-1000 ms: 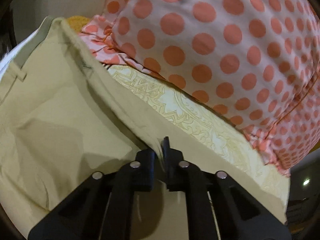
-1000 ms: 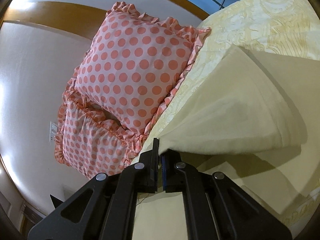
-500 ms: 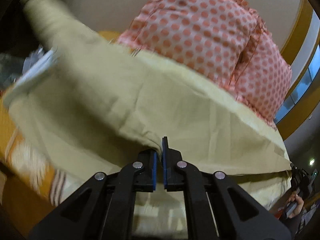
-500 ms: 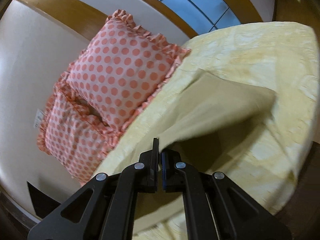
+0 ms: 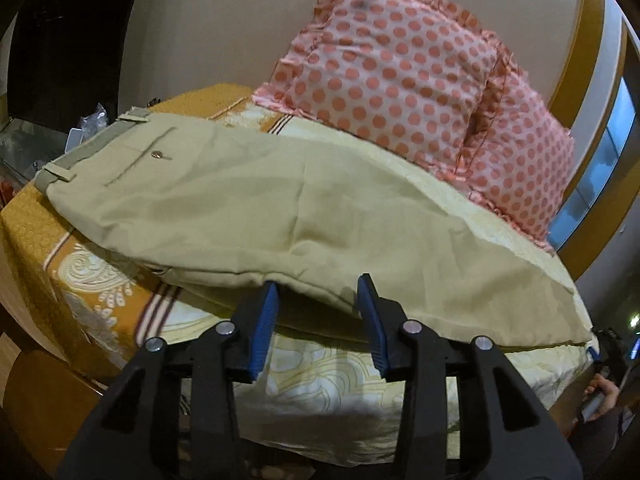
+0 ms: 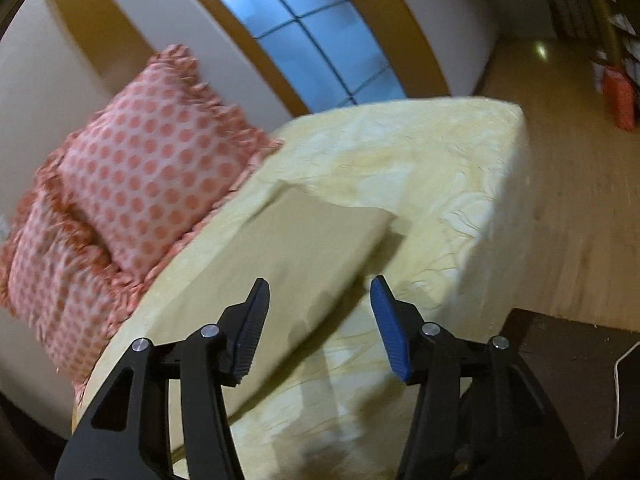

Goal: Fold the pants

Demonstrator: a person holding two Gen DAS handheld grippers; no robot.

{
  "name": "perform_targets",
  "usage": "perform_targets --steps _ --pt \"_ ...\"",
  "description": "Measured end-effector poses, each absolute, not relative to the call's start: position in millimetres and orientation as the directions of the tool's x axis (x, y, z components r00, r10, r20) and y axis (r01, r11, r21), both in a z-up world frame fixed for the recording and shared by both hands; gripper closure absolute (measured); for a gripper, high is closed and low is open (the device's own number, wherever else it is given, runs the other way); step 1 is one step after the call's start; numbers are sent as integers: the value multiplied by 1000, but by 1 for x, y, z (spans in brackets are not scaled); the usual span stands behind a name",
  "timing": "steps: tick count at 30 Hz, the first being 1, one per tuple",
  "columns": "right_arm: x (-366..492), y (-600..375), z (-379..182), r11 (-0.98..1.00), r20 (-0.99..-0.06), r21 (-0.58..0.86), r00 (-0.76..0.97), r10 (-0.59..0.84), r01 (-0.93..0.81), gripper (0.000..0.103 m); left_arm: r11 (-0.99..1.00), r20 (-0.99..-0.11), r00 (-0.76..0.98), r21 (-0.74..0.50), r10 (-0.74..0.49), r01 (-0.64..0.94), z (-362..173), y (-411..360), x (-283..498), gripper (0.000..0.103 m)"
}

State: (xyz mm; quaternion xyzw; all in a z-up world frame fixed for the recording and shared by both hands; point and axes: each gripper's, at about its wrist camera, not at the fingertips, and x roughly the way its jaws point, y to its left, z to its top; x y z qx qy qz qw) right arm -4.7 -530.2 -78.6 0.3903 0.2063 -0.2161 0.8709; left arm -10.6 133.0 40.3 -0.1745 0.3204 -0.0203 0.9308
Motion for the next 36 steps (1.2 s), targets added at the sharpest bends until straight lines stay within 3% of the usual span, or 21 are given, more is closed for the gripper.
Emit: perform_targets --steps 3,5,7,11,15,21,25,28,31,33,35,36 --pt "0 -526 -81 636 -505 562 829 -241 528 50 940 -569 818 -318 -84 -125 45 142 -20 43" --pt "12 -515 -85 692 -485 565 859 -162 449 58 931 -541 839 -330 -49 -159 49 154 -26 41" --pt "16 -500 -85 751 -469 518 870 -150 409 60 917 -537 843 -348 -25 -195 49 167 -28 36" --pt "18 -489 -87 789 -415 515 903 -114 336 80 882 -567 824 -386 5 -271 40 191 -23 35" --pt "34 -491 -87 796 -437 511 895 -84 324 95 839 -593 806 -439 -3 -320 27 212 -21 34" --pt "73 -459 -25 859 -366 477 930 0 187 97 819 -594 805 -464 -4 -338 21 227 -21 30" --pt "100 -359 39 927 -296 359 928 224 -109 97 801 -574 819 -505 -32 -322 21 237 -20 23" --pt "106 -252 52 899 -352 234 830 433 -370 97 788 -569 820 -528 -52 -317 19 242 -17 20" --pt "102 -140 20 799 -561 92 632 535 -595 95 784 -565 823 -538 -62 -310 20 244 -14 17" --pt "93 -100 -5 743 -659 15 553 511 -669 87 776 -563 823 -550 -73 -307 20 247 -11 16" --pt "79 -88 -18 710 -676 -3 525 517 -704 54 766 -563 823 -561 -76 -313 20 251 -9 16" --pt "71 -91 -17 701 -658 6 525 540 -713 44 761 -563 823 -566 -76 -317 20 254 -7 16"
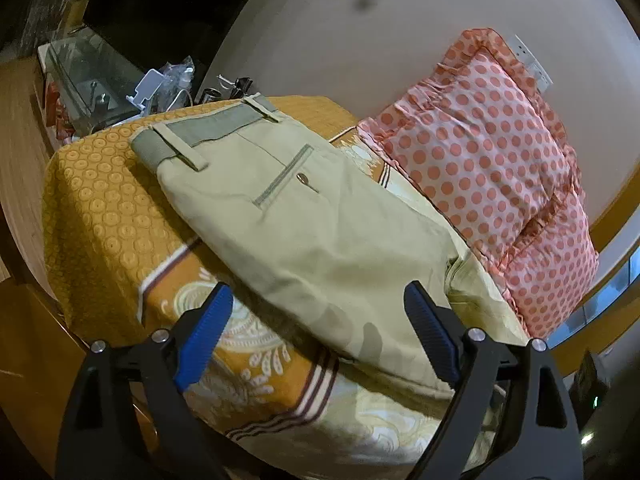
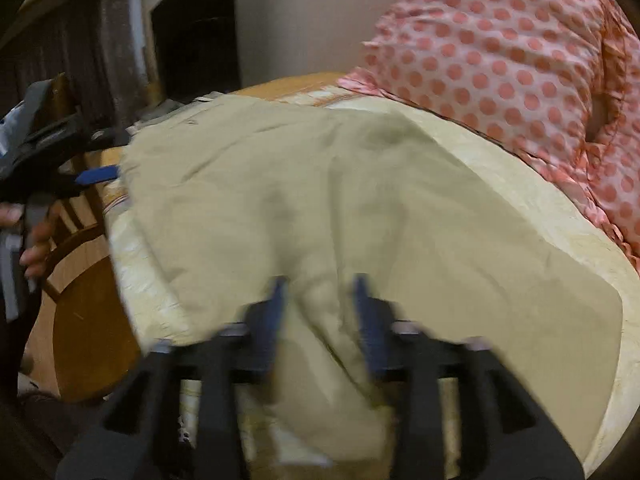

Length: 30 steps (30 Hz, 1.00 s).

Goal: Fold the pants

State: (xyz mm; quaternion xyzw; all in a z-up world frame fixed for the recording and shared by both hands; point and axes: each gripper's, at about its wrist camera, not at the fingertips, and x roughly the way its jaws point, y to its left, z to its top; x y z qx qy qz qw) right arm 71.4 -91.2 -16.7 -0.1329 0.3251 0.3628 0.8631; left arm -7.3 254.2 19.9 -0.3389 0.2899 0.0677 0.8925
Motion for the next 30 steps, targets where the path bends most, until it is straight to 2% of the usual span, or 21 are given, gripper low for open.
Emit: perform_targets --steps 1,4,9,14,15,16,18,21,24,26,28,30 --pt "68 -96 -13 698 -643 21 525 558 -716 32 757 -564 823 -567 -70 -324 20 257 -5 16" --pt "57 -116 0 700 -586 82 533 610 -710 22 754 -570 820 -558 -45 -347 21 261 2 16" --pt "66 -144 5 711 -552 236 511 659 -663 21 743 -587 810 -543 -3 -391 22 269 17 16" --pt "65 -152 5 711 -526 315 508 682 -629 21 724 -615 788 -533 25 -438 23 274 29 17" --pt "63 -156 4 709 -518 326 509 687 -625 21 723 -626 779 -521 37 -453 24 275 34 28" --pt "63 -162 5 707 -504 344 513 694 -619 21 721 -645 763 -506 49 -474 23 277 38 54" --pt "64 -173 8 706 -481 366 526 701 -606 20 715 -679 730 -476 71 -512 22 283 46 83" --pt "62 -200 16 725 -438 382 578 688 -573 20 794 -669 732 -374 127 -480 46 268 58 90" --pt "62 -231 22 751 -402 410 636 658 -518 20 911 -577 796 -206 181 -356 94 214 72 93" --pt "64 -262 24 766 -373 455 684 627 -454 20 960 -520 843 -143 134 -240 119 171 80 93" --pt "65 -290 26 770 -347 506 726 594 -388 20 998 -469 883 -53 17 -47 141 102 86 93" --pt "66 -324 25 760 -321 574 769 552 -305 20 990 -454 883 7 -122 140 145 43 84 95"
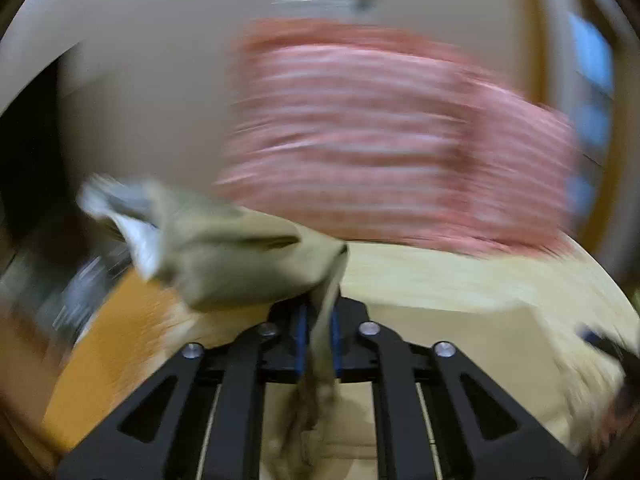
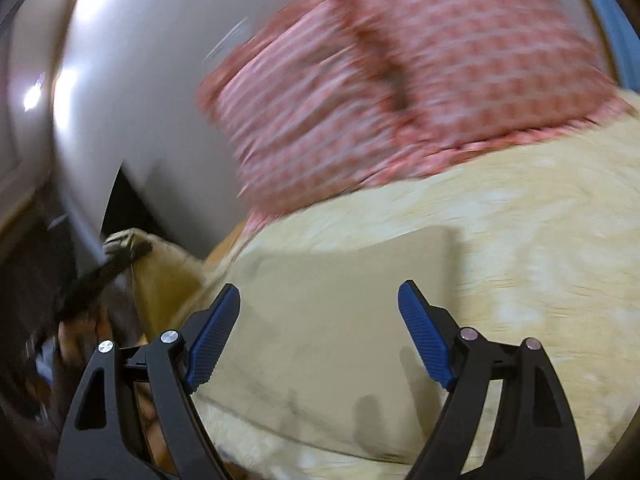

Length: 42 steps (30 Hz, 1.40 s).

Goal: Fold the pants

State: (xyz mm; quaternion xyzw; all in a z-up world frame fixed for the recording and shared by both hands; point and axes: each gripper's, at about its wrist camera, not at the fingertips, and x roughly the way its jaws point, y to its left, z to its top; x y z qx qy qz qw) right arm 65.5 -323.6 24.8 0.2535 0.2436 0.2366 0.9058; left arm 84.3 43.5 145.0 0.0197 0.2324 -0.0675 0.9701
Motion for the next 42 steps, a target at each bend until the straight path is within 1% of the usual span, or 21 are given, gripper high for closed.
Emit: perform_targets --steps 2,4,7,9,10,11,12,14,16,18,21,22,24,25,26,29,31,33,39,41,42 --pt "64 -349 22 741 -308 626 797 520 -243 20 946 -472 847 77 -243 314 135 -16 78 95" --pt "64 -368 17 721 -306 665 810 500 -194 20 861 -554 754 122 -354 494 104 -77 70 95" --pt "68 -382 6 685 -320 714 801 506 -148 20 766 -678 635 163 -371 622 47 -124 62 95" --pt "73 -381 0 670 -342 731 778 527 -132 20 718 -710 581 155 -397 679 25 -134 50 95" --pt "77 -379 -1 669 -352 731 768 535 -131 20 709 -704 581 157 -409 688 24 -132 42 93" --pt "80 -376 -2 670 -364 730 757 543 -130 20 710 -696 587 157 -415 687 27 -129 38 92" --pt "84 -373 -3 672 -374 729 746 550 -130 20 712 -677 587 131 -444 690 34 -120 32 88" --pt "94 -362 -5 692 -416 711 718 558 -126 20 726 -626 586 46 -514 686 53 -95 27 82" --pt "102 -350 -4 728 -461 674 700 545 -124 20 781 -581 625 -29 -521 624 72 -62 30 47" --pt "114 -340 -5 777 -524 621 682 510 -104 21 855 -572 669 -116 -474 506 80 -19 49 39" --pt "132 -328 -10 825 -597 559 651 468 -80 25 930 -626 692 -183 -360 318 76 27 89 38" --pt "136 -325 -12 837 -615 542 642 457 -76 28 944 -649 686 -203 -329 261 70 42 103 38" --pt "146 -313 -15 861 -646 500 623 441 -90 30 947 -684 656 -250 -321 203 60 62 127 38" --pt "147 -309 -13 878 -651 467 631 421 -103 36 941 -703 628 -280 -335 188 54 69 138 37" --pt "148 -304 -12 893 -666 436 626 406 -114 46 931 -719 594 -310 -362 193 48 73 147 36" --pt "142 -296 -8 913 -674 377 629 387 -157 56 912 -741 531 -336 -410 234 38 66 160 36" --pt "145 -302 -10 909 -679 393 622 389 -139 57 915 -761 510 -303 -401 268 34 52 167 31" --pt "149 -305 -10 898 -673 421 620 403 -126 57 917 -776 493 -291 -393 274 29 48 176 30" --pt "153 -303 -10 899 -668 420 630 397 -122 58 905 -788 450 -330 -420 267 17 49 194 28" --pt "154 -301 -12 885 -668 433 599 441 -168 77 905 -790 447 -334 -421 262 17 48 197 30" --pt "154 -303 -12 868 -660 461 583 474 -184 80 907 -792 447 -330 -416 260 17 47 198 39"
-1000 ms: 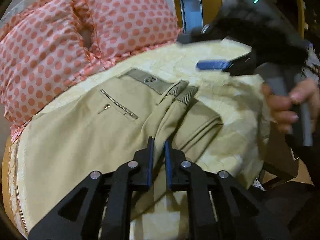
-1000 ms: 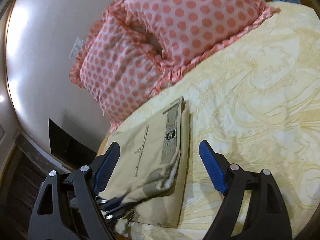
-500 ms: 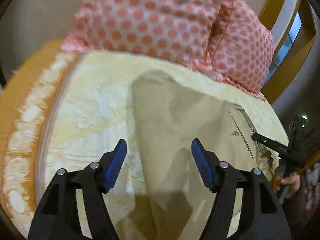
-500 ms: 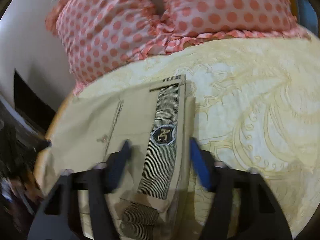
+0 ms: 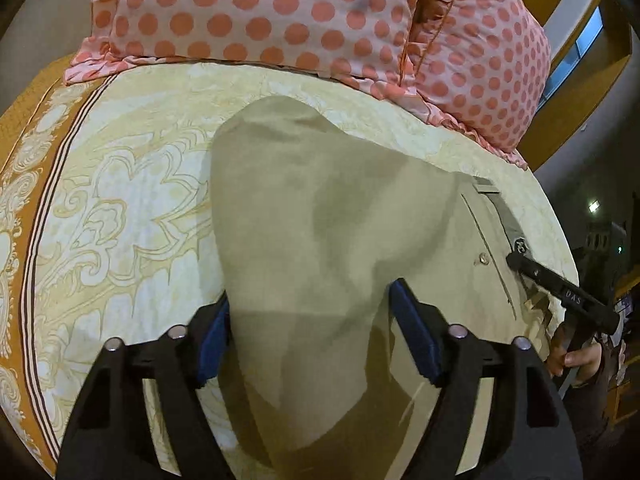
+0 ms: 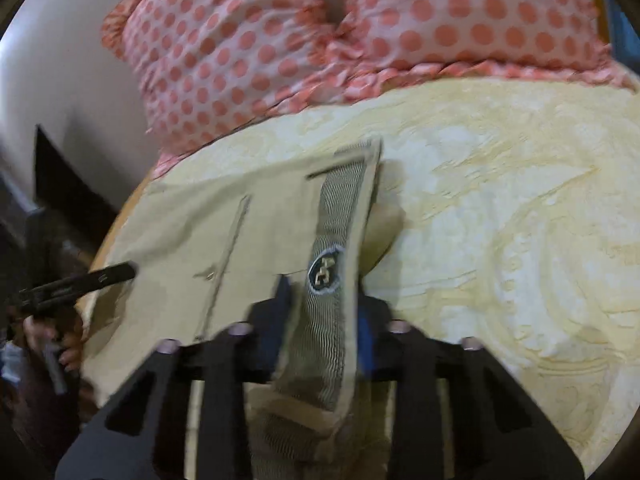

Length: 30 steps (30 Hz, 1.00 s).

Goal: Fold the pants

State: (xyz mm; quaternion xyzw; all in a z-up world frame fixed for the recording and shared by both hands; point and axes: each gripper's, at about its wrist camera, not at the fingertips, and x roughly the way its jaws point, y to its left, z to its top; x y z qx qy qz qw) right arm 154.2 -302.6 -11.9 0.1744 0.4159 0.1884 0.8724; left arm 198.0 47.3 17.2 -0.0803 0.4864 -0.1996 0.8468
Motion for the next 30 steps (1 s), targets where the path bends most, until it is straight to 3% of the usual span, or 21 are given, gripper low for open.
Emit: perform_targets --steps 1,2,3,4,6,12,15,17,20,23,26,29,30 --pt "155 -305 -11 855 -650 482 575 497 -194 85 913 -795 452 -320 -404 253 18 47 198 58" --pt "156 -308 -10 838 -637 506 567 522 -204 87 914 -794 456 -319 -403 252 20 48 198 66" --pt "159 -314 -7 811 -612 544 558 560 -217 88 906 -785 455 -337 -421 257 24 50 199 86" --pt "161 -315 -5 796 -597 563 556 579 -224 89 895 -772 454 -364 -445 259 29 52 201 93" --pt "170 -317 6 785 -570 569 570 591 -244 91 892 -761 466 -362 -451 271 37 49 206 95" --pt "220 -328 26 836 -557 518 669 492 -183 92 933 -719 597 -227 -355 281 51 16 250 94" --pt "249 -331 14 890 -630 446 674 387 -94 86 969 -765 599 -143 -237 200 32 0 284 85" --pt "255 -330 6 941 -725 339 634 270 -13 64 978 -773 601 -128 -201 163 32 2 285 75" --pt "223 -330 19 957 -668 286 707 234 -48 47 989 -702 700 -54 -135 138 51 12 255 63" --pt "199 -316 29 924 -620 333 695 363 -186 45 960 -663 695 -172 -280 222 62 16 217 57" --pt "196 -297 18 904 -666 354 614 423 -239 44 917 -718 576 -251 -391 309 41 -6 208 55" --pt "207 -282 7 933 -729 282 582 360 -224 43 936 -804 499 -197 -325 293 9 -27 222 57" --pt "206 -281 11 940 -739 279 582 341 -196 43 944 -787 543 -150 -294 293 10 -31 219 58"
